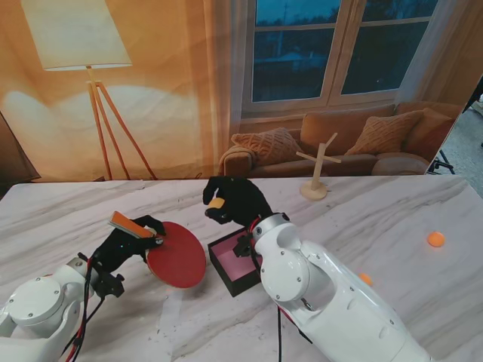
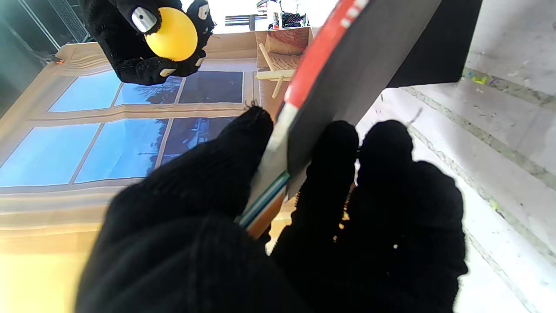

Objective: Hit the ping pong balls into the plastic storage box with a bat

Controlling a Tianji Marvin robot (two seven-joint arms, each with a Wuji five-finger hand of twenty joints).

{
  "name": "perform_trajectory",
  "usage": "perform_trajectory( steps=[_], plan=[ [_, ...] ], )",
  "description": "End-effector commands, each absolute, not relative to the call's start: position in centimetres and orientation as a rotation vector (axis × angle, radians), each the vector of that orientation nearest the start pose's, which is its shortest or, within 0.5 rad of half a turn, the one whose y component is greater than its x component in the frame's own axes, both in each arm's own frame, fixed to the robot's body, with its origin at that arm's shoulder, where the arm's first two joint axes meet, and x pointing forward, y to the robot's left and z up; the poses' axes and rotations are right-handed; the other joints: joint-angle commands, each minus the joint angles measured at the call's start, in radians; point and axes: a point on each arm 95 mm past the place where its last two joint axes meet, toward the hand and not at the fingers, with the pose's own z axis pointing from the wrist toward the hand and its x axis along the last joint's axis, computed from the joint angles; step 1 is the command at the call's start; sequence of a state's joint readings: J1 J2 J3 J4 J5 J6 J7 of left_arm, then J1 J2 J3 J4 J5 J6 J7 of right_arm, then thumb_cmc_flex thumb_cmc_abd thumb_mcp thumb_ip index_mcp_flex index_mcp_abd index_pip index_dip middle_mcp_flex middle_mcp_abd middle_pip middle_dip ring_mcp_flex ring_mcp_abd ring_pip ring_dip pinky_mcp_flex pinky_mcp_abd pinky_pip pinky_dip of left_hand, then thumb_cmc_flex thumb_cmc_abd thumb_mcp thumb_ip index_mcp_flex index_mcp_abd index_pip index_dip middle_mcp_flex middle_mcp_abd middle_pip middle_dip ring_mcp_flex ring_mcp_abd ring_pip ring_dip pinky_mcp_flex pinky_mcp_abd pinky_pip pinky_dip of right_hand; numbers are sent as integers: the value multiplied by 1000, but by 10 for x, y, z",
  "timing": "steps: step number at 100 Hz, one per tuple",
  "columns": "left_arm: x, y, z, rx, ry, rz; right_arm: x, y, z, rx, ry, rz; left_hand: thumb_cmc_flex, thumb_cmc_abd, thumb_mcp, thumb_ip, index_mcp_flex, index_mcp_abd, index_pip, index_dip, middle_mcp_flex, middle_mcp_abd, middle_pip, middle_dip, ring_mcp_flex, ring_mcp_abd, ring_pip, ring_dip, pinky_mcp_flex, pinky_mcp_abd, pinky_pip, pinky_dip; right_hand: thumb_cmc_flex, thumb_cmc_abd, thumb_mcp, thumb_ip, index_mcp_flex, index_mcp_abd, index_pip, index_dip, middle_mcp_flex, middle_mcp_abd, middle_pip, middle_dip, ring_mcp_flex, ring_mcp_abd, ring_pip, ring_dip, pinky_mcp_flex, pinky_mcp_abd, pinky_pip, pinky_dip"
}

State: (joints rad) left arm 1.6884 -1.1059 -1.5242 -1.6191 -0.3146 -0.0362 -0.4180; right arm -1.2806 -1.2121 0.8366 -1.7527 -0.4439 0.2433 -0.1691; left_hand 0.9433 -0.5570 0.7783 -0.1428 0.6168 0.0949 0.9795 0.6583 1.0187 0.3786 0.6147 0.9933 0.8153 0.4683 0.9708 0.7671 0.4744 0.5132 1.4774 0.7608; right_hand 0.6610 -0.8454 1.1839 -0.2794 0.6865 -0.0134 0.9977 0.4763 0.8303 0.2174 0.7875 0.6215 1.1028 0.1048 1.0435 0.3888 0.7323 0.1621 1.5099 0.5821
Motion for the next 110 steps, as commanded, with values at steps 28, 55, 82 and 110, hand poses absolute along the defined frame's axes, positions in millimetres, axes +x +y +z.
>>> perform_trajectory(
  steps=[28,55,82,110],
  plan=[
    [381,73,-318,-2455,748,-2224,403,168,-211,-1789,-1451,-2564,68,-6,100,2,51,-16,11,11,-51,-116,-62,32,-14,51,6,16,-33,-109,-23,28,52,56,49,1,8,-7,30,-3,40,-54,64,17,25,-84,31,18,5,-46,35,11],
    [380,78,-322,-2461,736,-2178,398,171,-201,-1742,-1431,-2583,61,-6,102,0,48,-1,9,9,-43,-107,-58,37,-2,54,26,29,-17,-107,-11,43,49,58,46,1,3,-9,28,-4,35,-56,62,16,21,-84,28,19,2,-47,33,10],
    [378,80,-324,-2461,709,-2179,396,178,-201,-1722,-1427,-2567,62,-7,103,0,49,-3,10,9,-45,-109,-57,36,-3,52,25,30,-19,-106,-14,47,43,61,42,0,-5,-10,25,-4,25,-59,55,10,13,-79,19,18,-4,-44,28,8],
    [379,76,-318,-2448,703,-2233,393,181,-212,-1729,-1474,-2482,61,-6,103,0,47,-2,10,8,-45,-108,-56,36,-5,53,22,29,-20,-106,-17,50,-70,65,44,-3,-20,-7,-32,16,-33,-73,39,-18,-26,-52,-31,64,-52,-13,9,11]
  ],
)
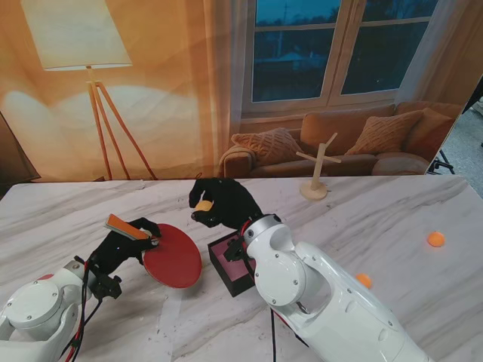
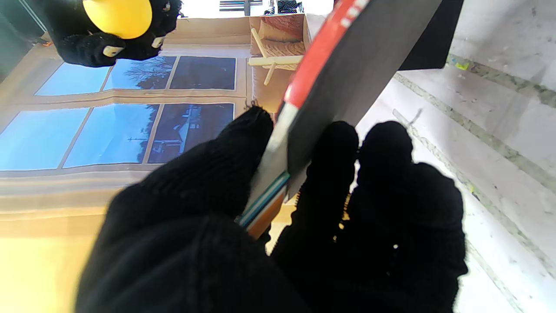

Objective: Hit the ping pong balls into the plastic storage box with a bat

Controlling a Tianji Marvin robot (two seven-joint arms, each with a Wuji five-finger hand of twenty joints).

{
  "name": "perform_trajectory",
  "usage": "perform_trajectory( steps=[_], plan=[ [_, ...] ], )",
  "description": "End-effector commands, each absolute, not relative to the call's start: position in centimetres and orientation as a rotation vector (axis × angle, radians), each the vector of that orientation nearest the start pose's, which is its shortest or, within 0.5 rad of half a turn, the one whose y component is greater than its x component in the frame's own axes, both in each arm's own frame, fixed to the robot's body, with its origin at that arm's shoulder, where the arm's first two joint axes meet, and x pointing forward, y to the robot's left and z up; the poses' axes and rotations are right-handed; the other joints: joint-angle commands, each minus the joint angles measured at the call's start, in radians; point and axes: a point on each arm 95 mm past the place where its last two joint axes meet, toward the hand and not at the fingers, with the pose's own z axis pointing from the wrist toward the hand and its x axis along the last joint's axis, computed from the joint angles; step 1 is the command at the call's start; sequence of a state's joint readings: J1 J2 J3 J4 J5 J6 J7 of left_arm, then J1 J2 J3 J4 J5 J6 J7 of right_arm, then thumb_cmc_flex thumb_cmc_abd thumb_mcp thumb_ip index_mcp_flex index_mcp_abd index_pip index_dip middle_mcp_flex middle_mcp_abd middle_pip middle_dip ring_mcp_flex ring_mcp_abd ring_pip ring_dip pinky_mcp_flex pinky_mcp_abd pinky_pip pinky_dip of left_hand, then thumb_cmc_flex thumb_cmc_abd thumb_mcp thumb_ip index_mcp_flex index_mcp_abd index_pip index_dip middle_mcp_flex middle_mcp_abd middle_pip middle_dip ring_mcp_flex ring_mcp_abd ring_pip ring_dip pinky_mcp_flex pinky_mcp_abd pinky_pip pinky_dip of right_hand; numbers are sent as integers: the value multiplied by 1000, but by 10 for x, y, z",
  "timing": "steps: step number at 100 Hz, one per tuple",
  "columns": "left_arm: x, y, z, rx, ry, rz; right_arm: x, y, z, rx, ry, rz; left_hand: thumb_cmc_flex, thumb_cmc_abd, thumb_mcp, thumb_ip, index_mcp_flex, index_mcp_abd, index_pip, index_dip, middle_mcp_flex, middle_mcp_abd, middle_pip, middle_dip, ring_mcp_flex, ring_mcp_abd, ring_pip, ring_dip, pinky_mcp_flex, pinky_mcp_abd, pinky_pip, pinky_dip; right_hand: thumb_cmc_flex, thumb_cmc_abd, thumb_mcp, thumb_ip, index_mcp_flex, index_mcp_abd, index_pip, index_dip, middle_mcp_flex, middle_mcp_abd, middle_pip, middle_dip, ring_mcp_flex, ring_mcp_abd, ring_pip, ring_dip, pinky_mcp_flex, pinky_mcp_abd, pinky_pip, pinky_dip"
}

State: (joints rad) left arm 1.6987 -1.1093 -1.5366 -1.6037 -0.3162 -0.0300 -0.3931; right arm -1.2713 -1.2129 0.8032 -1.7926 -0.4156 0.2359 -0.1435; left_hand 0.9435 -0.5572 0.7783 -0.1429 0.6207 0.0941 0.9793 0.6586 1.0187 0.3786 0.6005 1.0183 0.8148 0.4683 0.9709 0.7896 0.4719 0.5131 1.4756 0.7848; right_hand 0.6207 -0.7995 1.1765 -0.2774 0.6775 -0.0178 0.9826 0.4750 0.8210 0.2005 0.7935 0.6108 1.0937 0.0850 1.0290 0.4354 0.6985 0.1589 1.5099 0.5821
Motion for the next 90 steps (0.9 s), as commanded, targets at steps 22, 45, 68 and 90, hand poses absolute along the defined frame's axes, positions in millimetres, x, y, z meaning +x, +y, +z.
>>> perform_trajectory(
  steps=[22,45,68,90],
  plan=[
    [378,71,-310,-2409,730,-2284,392,182,-221,-1756,-1547,-2372,59,-8,105,-1,45,-2,12,9,-44,-110,-41,11,-2,51,22,7,-16,-107,-15,28,-162,5,24,133,-75,3,-296,153,-205,-76,-78,-74,-127,11,-85,19,-124,26,-34,23],
    [378,65,-308,-2418,691,-2325,394,184,-223,-1767,-1549,-2376,58,-11,110,-1,46,-1,13,9,-44,-108,-40,10,-1,52,22,7,-16,-106,-16,29,-204,2,-11,131,-192,1,-356,138,-365,-84,-126,-103,-239,20,-163,3,-222,32,-96,16],
    [374,72,-307,-2381,716,-2285,397,179,-223,-1791,-1547,-2387,55,-11,113,-2,45,0,16,11,-43,-108,-37,12,-2,52,23,8,-15,-104,-16,30,-210,14,-17,136,-170,15,-328,155,-349,-70,-87,-93,-247,14,-174,11,-232,26,-104,27],
    [368,77,-305,-2350,706,-2285,400,165,-224,-1810,-1563,-2399,54,-11,115,-3,44,-1,17,11,-44,-108,-37,11,0,51,25,9,-14,-104,-16,32,-219,37,-30,139,-166,10,-333,155,-341,-72,-89,-95,-263,7,-182,14,-254,10,-116,30]
  ],
)
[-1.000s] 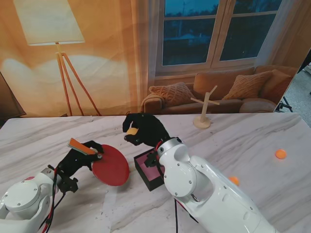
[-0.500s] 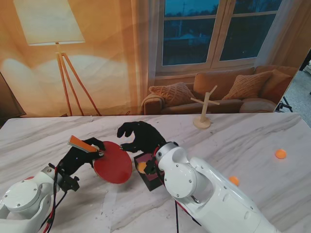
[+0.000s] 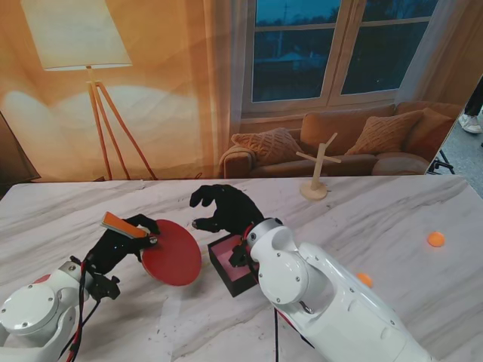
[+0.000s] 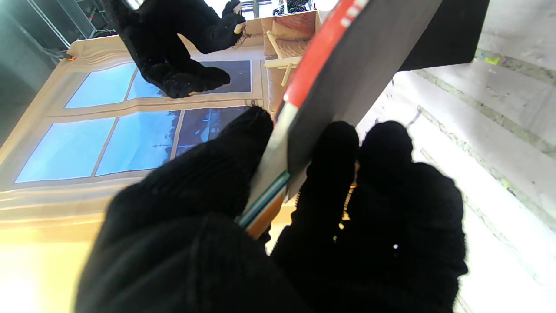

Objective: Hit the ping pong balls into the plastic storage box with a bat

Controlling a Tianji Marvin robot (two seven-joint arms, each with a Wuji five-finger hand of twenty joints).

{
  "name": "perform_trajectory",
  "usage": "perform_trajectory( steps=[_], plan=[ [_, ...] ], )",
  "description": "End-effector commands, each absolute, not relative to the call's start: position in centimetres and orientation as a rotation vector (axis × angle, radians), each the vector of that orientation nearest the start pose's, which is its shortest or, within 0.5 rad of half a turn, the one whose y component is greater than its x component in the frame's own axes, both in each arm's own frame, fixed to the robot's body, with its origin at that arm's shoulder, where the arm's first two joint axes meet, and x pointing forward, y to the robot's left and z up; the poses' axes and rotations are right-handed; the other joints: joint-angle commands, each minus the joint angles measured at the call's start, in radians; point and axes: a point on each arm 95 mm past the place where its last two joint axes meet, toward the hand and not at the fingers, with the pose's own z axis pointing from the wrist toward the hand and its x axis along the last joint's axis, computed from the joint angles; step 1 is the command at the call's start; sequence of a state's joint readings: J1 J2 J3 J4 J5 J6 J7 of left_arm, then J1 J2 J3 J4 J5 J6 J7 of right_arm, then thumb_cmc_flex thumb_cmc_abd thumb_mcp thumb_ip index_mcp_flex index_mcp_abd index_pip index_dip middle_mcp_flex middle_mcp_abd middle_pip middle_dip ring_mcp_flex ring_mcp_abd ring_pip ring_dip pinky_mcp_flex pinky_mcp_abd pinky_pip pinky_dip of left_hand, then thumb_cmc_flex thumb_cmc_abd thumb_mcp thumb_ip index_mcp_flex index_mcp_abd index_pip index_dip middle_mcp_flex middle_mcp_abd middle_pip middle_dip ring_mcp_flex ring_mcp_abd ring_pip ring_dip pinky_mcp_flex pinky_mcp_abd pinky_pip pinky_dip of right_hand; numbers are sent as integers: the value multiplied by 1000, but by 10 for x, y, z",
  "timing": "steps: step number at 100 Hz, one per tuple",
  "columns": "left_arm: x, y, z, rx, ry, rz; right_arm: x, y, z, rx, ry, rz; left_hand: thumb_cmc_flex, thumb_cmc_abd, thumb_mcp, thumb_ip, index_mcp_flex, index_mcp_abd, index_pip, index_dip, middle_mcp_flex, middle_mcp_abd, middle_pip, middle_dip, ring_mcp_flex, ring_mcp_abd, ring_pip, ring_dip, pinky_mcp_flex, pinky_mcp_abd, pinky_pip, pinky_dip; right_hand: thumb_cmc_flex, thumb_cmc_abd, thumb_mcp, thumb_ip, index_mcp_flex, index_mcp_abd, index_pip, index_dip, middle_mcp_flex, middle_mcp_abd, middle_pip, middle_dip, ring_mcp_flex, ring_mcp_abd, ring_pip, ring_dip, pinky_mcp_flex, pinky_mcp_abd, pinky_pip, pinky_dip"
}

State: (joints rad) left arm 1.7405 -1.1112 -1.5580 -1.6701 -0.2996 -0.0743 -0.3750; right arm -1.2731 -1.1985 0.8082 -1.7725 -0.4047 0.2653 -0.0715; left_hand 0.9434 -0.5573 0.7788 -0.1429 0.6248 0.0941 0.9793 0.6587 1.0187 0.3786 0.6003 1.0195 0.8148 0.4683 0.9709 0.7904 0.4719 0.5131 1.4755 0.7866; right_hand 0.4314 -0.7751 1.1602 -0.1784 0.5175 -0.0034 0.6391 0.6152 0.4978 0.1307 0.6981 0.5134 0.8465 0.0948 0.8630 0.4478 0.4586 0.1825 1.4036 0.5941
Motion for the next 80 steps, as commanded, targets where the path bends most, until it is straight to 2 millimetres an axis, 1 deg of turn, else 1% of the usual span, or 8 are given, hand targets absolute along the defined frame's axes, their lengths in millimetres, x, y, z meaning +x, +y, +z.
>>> perform_trajectory(
  steps=[1,16,31,65,76,80],
  plan=[
    [368,77,-305,-2350,706,-2286,400,164,-224,-1811,-1566,-2400,55,-11,114,-3,39,-1,17,11,-44,-108,-37,10,-1,51,25,8,-14,-104,-16,30,-29,13,-14,40,-6,-5,10,15,-17,-3,6,2,-16,-2,-16,2,-14,-14,-10,18],
    [366,79,-304,-2340,702,-2288,405,145,-227,-1848,-1604,-2416,55,-10,114,-3,40,0,17,11,-43,-108,-36,10,0,52,26,9,-13,-104,-15,31,-29,15,-19,42,-5,-4,5,14,-17,-3,5,3,-22,-3,-19,3,-23,-15,-16,20],
    [362,83,-301,-2324,711,-2285,413,120,-232,-1905,-1647,-2441,55,-10,115,-3,40,2,17,11,-43,-107,-35,10,1,55,27,9,-11,-103,-14,32,-29,17,-20,43,-4,-2,3,14,-13,-1,4,3,-28,-4,-23,3,-29,-14,-19,24],
    [352,92,-295,-2270,720,-2270,425,51,-251,-2077,-1796,-2461,52,-10,115,-4,40,2,17,13,-41,-106,-33,9,6,54,33,11,-3,-103,-8,34,-25,20,-23,45,-7,6,-5,14,-6,0,0,4,-33,-1,-21,8,-36,-13,-20,32],
    [352,92,-293,-2262,706,-2277,426,28,-258,-2155,-1830,-2449,50,-8,115,-5,38,4,16,14,-40,-108,-31,10,9,53,35,11,2,-103,-6,34,-25,21,-25,44,-12,7,-10,12,-13,-1,-5,4,-58,-5,-35,5,-64,-19,-35,30],
    [352,92,-293,-2264,695,-2278,426,20,-260,-2183,-1842,-2444,52,-9,116,-5,37,8,16,14,-39,-102,-30,10,10,56,36,11,2,-102,-5,34,-25,21,-26,44,-12,11,-11,12,-29,-1,-12,2,-68,-5,-40,4,-75,-20,-40,31]
  ],
)
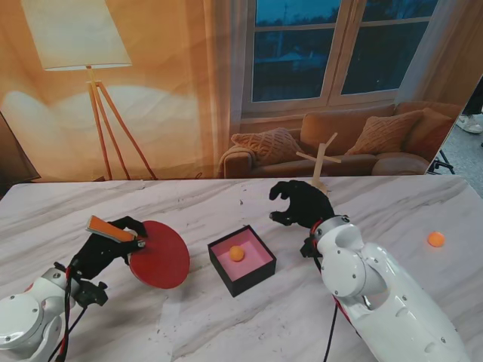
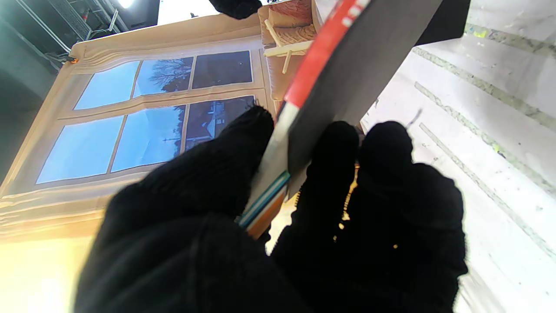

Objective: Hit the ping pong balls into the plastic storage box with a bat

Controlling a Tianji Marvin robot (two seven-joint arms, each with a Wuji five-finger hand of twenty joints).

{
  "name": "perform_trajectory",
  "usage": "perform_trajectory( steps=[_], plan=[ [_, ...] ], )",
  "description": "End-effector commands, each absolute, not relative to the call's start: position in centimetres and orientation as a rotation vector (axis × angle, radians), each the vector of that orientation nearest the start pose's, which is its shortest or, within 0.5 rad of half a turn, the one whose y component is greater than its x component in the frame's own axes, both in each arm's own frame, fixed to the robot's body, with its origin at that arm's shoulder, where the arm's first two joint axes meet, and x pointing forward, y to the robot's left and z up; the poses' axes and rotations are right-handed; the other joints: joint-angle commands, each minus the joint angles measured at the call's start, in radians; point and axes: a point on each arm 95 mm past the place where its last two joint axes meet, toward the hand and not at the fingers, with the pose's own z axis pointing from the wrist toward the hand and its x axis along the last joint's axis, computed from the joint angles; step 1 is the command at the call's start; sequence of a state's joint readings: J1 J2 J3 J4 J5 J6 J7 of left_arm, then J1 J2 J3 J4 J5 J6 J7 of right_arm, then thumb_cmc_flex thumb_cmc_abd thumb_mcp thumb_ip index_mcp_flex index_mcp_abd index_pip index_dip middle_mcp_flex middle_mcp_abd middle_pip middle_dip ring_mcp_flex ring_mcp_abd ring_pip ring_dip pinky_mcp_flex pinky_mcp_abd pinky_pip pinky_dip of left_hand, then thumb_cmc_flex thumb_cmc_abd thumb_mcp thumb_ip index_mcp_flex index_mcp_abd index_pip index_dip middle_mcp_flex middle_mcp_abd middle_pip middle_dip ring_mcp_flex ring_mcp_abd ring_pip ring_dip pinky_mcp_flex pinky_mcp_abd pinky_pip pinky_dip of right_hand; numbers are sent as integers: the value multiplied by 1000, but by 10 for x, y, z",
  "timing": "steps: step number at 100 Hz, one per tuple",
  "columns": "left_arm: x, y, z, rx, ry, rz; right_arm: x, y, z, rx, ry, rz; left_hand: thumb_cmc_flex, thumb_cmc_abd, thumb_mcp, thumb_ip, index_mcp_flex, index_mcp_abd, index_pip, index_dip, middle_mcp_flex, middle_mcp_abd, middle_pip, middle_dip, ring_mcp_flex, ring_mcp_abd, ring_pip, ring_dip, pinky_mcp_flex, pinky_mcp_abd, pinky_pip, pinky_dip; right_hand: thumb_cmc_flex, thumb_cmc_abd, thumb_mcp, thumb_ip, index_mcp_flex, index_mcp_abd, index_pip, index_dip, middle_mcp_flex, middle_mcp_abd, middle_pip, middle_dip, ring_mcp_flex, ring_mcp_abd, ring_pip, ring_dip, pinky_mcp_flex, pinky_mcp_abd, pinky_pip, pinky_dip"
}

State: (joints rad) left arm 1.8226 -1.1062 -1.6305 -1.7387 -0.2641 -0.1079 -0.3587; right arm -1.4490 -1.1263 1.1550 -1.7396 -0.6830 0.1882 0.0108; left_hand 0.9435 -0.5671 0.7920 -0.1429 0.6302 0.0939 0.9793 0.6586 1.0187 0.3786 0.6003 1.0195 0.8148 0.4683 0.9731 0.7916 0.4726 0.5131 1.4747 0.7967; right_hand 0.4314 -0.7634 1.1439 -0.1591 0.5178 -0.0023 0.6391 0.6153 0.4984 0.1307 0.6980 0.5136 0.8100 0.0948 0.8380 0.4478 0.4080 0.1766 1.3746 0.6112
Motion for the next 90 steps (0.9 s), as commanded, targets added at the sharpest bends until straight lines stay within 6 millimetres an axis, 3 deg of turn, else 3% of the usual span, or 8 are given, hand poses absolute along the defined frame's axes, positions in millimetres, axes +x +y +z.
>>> perform_trajectory(
  steps=[1,39,90],
  plan=[
    [352,91,-293,-2264,693,-2278,426,18,-261,1465,1235,1635,52,1,102,-5,31,9,16,14,-40,-101,-31,9,9,57,34,10,1,-102,-4,24,-25,10,-10,25,-12,11,-12,12,-32,-1,-13,1,-34,-5,-17,4,-27,-15,-12,14],
    [355,91,-294,-2276,693,-2283,407,-52,-292,1462,1230,1415,54,3,101,-6,29,9,18,18,-41,-104,-28,9,9,57,37,10,2,-100,-3,25,-27,17,-29,25,-41,4,-49,4,-93,-12,-46,-3,-164,-14,-113,-14,-147,-40,-111,11],
    [361,87,-295,-2294,704,-2298,388,-111,-315,1456,1203,1235,55,4,100,-7,29,11,17,21,-41,-102,-26,8,7,59,38,10,1,-98,-4,25,-43,28,-66,28,-86,-31,-114,-10,-162,-47,-103,-30,-266,-20,-233,-35,-236,-48,-238,30]
  ],
)
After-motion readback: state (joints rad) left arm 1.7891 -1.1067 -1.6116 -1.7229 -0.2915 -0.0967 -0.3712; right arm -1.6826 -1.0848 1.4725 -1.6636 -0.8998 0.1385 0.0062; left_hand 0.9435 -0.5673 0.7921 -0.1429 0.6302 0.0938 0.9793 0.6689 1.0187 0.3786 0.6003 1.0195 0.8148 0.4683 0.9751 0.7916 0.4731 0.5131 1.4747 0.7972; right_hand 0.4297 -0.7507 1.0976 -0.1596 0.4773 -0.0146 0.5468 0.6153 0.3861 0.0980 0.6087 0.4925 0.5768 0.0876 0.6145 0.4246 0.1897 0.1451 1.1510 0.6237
